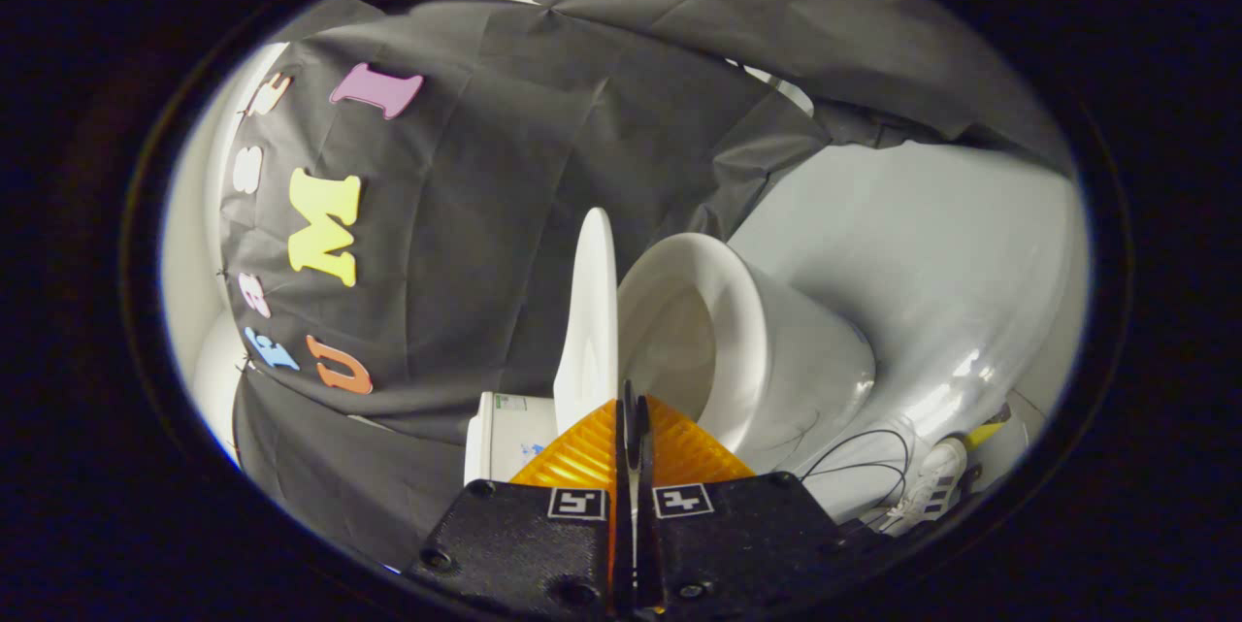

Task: Open the toilet lid.

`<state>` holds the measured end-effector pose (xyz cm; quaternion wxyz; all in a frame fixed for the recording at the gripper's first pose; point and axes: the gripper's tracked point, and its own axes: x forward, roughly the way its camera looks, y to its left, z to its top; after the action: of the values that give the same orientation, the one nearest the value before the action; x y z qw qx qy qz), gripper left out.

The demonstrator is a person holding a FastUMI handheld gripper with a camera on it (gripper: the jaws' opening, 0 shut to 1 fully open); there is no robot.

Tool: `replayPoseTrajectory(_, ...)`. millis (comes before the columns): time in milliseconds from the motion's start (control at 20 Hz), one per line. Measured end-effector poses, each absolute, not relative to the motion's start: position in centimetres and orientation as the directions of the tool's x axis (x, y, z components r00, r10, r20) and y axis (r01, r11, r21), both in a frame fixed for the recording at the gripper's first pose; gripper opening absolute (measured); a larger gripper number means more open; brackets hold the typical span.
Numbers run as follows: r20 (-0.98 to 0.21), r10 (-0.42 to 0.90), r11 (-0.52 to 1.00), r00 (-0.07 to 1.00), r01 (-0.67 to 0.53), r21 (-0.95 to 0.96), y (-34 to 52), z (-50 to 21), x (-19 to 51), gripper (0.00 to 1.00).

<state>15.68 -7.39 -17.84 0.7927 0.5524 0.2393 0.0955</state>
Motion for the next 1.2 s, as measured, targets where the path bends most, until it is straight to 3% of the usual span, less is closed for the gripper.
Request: replayPoseTrajectory(1200, -0.199, 0.386, 0.538, 0.901, -0.045, 0.842, -1.5, -7.6, 14.4, 0.09)
